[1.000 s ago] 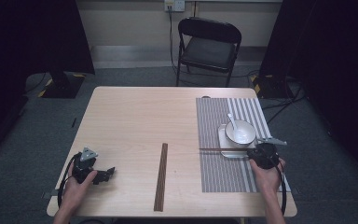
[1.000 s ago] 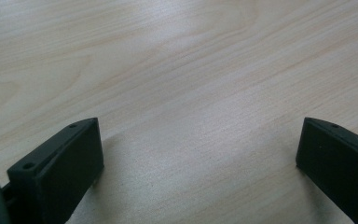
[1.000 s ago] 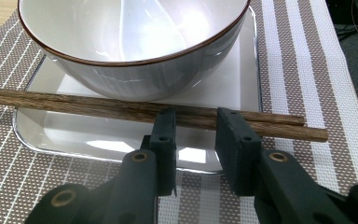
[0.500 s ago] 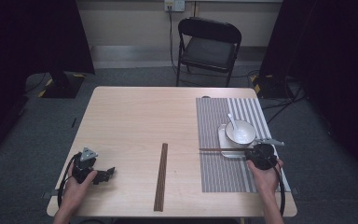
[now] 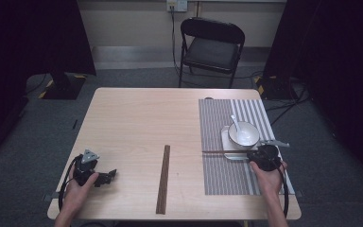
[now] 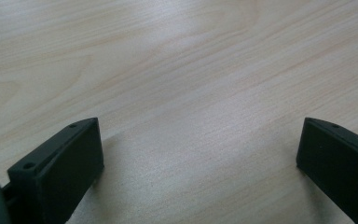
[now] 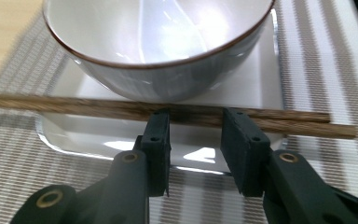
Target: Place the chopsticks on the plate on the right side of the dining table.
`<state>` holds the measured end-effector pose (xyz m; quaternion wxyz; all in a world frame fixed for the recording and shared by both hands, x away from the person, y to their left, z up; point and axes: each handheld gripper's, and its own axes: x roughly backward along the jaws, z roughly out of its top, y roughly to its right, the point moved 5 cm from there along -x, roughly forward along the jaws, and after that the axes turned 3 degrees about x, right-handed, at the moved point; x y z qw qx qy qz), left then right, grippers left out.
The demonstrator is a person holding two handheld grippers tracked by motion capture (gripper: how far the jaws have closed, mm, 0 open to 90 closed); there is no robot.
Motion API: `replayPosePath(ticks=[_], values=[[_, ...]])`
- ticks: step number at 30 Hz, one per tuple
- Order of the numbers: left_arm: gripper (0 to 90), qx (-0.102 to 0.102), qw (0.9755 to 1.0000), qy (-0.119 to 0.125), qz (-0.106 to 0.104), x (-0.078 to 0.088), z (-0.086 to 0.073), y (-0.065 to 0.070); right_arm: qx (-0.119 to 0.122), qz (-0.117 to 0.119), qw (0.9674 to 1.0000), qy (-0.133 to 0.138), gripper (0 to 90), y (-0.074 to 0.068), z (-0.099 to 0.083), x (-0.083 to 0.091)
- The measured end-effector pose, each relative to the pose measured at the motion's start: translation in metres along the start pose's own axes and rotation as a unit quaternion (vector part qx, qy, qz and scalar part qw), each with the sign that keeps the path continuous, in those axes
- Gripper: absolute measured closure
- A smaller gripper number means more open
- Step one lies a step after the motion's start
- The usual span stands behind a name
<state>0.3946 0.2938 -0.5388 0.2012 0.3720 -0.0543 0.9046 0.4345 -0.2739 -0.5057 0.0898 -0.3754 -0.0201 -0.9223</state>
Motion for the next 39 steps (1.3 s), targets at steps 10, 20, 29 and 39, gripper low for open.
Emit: replayPosePath(ticks=[10,20,29,39], values=[[0.0,0.000,1.0000,0.000,-0.001,0.000,0.000,0.000,0.016,0.014,0.9998,0.005,63.0,-0.019,0.002,0.008],[0.0,-0.004,1.0000,-0.001,-0.004,0.000,0.000,-0.001,0.062,0.042,0.9972,0.011,63.7,-0.062,0.008,0.010],[0.0,-0.004,1.0000,-0.001,-0.004,0.000,0.000,-0.001,0.105,0.076,0.9914,0.023,63.1,-0.107,0.027,0.006],[0.0,-0.004,1.0000,-0.001,-0.003,0.000,0.000,-0.001,0.143,0.126,0.9816,0.013,54.8,-0.164,0.031,-0.001]])
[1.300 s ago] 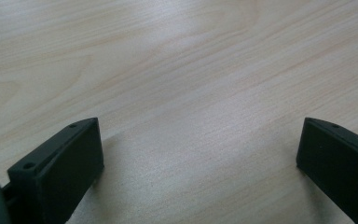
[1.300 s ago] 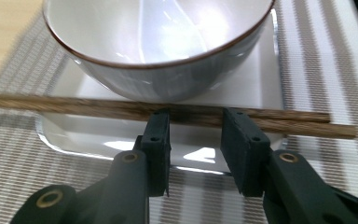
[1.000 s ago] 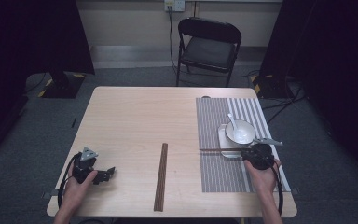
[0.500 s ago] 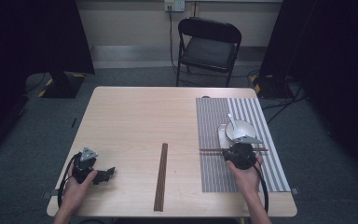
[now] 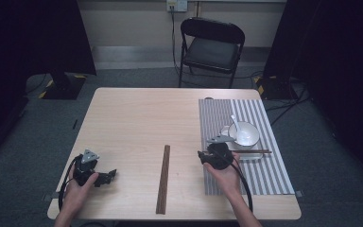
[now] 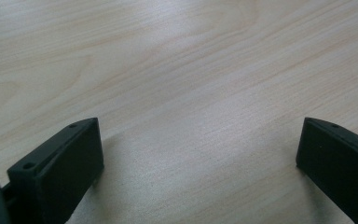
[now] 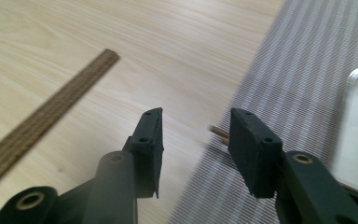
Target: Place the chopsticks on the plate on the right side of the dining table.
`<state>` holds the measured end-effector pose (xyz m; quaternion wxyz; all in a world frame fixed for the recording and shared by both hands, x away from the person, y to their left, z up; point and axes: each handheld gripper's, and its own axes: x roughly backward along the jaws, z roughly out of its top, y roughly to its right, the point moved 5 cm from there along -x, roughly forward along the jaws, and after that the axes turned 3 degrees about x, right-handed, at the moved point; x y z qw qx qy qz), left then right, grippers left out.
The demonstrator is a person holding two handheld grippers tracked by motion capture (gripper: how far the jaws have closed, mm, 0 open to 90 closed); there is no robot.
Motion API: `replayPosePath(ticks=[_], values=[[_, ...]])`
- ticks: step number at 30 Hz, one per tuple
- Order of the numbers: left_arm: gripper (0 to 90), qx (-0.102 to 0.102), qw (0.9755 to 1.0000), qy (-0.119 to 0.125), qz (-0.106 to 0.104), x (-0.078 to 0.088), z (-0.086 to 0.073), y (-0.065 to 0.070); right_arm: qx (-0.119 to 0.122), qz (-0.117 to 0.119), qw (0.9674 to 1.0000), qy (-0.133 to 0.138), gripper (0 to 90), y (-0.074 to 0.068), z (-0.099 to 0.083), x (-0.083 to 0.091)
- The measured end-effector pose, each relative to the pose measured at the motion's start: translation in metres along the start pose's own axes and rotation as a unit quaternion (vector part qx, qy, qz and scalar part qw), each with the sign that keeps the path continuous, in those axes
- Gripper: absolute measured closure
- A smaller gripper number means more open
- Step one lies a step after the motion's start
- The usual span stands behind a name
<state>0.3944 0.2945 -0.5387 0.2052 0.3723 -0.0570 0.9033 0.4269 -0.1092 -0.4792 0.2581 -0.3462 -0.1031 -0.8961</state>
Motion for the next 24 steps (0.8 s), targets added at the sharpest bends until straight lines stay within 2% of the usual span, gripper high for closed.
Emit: replayPosePath(ticks=[5,10,12,14,22,24], values=[[0.0,0.000,1.0000,0.000,-0.001,0.000,0.000,0.000,0.019,0.012,0.9997,0.001,54.4,-0.020,0.009,-0.008],[0.0,0.000,1.0000,0.000,-0.001,0.000,0.000,0.000,0.039,0.029,0.9988,-0.006,55.1,-0.039,0.009,-0.021],[0.0,-0.001,1.0000,-0.001,0.000,0.000,0.000,0.000,0.039,0.034,0.9987,-0.008,55.6,-0.043,0.009,-0.027],[0.0,-0.001,1.0000,0.000,0.000,0.000,0.000,0.000,0.029,0.040,0.9987,-0.012,55.9,-0.045,0.010,-0.034],[0.0,-0.001,1.0000,-0.001,0.000,0.000,0.000,0.000,-0.003,0.025,0.9994,-0.023,59.2,-0.045,0.010,-0.055],[0.0,0.000,1.0000,0.000,0.000,0.000,0.000,0.000,-0.013,0.030,0.9992,-0.023,58.5,-0.045,0.009,-0.059]])
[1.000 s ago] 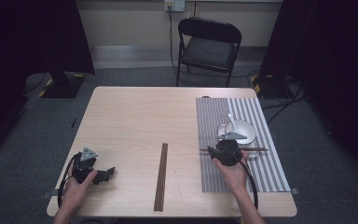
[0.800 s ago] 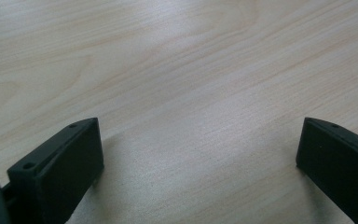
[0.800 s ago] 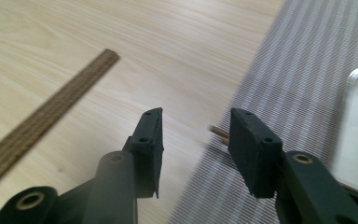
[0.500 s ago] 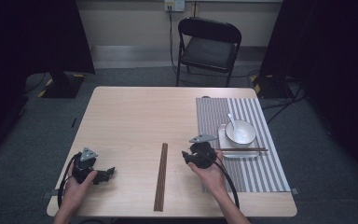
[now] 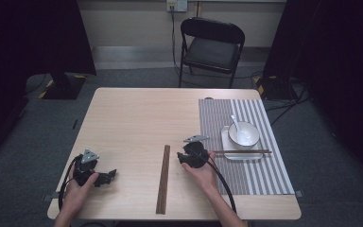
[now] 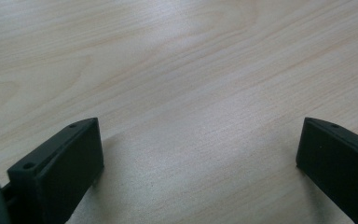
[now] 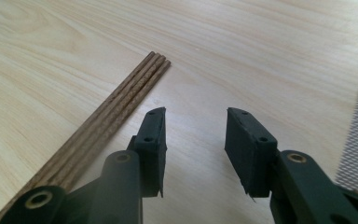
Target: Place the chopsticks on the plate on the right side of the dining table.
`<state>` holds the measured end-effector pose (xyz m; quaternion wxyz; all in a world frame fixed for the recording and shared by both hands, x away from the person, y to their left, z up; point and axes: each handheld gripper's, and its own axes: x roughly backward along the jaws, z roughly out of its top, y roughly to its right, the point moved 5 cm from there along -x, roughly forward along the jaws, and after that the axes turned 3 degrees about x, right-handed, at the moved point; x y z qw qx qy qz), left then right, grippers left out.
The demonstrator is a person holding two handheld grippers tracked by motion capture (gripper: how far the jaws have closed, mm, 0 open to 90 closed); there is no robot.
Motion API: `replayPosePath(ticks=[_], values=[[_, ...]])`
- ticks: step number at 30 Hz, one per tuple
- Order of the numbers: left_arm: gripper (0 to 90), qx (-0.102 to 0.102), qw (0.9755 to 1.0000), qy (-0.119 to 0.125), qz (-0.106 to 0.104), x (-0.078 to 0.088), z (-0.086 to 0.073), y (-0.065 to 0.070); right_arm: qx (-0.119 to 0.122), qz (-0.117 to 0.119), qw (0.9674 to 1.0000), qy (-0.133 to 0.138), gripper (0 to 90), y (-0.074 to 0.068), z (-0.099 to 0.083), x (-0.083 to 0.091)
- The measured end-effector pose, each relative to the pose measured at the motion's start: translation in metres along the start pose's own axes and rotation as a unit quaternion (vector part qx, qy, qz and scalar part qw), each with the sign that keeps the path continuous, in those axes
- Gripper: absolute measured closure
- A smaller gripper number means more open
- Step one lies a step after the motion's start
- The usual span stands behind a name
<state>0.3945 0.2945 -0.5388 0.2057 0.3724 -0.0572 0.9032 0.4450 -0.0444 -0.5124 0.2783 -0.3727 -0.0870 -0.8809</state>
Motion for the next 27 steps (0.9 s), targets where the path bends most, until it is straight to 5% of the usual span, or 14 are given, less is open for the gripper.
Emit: replayPosePath(ticks=[27], values=[[0.0,0.000,1.0000,0.001,0.000,0.000,0.000,0.000,-0.034,-0.035,0.9988,0.001,44.1,0.015,-0.012,-0.004]])
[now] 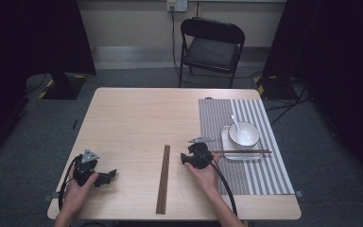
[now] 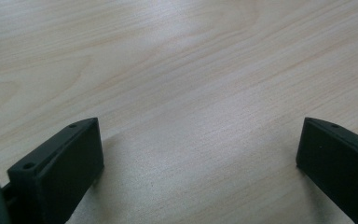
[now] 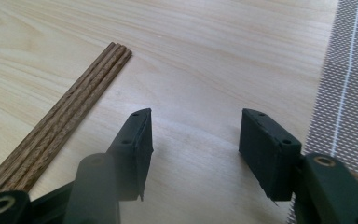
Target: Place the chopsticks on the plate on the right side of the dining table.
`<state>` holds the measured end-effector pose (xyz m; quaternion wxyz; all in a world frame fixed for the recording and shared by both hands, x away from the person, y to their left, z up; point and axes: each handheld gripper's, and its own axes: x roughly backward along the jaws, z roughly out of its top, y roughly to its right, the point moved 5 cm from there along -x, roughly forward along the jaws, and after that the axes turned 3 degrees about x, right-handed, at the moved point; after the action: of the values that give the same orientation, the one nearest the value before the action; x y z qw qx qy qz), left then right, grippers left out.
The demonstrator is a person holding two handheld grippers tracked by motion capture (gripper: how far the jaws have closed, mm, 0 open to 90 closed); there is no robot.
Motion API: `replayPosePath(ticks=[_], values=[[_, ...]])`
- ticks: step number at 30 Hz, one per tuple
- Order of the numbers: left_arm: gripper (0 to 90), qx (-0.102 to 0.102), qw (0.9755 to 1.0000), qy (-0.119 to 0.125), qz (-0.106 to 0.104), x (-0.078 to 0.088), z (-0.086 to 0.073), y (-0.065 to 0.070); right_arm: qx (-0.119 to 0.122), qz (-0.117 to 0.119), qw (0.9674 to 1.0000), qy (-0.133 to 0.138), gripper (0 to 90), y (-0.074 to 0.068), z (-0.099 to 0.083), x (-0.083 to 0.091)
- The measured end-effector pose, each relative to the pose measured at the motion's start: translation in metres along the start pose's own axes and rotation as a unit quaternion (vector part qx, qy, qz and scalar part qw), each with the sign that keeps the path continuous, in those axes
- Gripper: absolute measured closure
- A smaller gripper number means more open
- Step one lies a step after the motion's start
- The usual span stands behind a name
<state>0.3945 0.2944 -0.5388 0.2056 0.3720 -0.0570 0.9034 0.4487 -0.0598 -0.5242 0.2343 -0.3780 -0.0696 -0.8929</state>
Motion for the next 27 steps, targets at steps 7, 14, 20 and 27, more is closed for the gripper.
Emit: replayPosePath(ticks=[7,14,20,27], values=[[0.0,-0.001,1.0000,-0.001,0.000,0.000,0.000,0.000,-0.014,-0.012,0.9998,-0.001,39.7,0.007,-0.002,0.001],[0.0,-0.002,1.0000,-0.001,0.000,0.000,0.000,0.000,-0.011,-0.013,0.9999,0.000,36.7,0.007,-0.001,0.003],[0.0,0.000,1.0000,0.000,0.000,0.000,0.000,0.000,-0.001,-0.006,1.0000,-0.001,30.4,0.006,0.000,0.001],[0.0,0.000,1.0000,0.000,0.000,0.000,0.000,0.000,-0.011,-0.021,0.9997,-0.011,27.4,0.012,-0.001,0.000]])
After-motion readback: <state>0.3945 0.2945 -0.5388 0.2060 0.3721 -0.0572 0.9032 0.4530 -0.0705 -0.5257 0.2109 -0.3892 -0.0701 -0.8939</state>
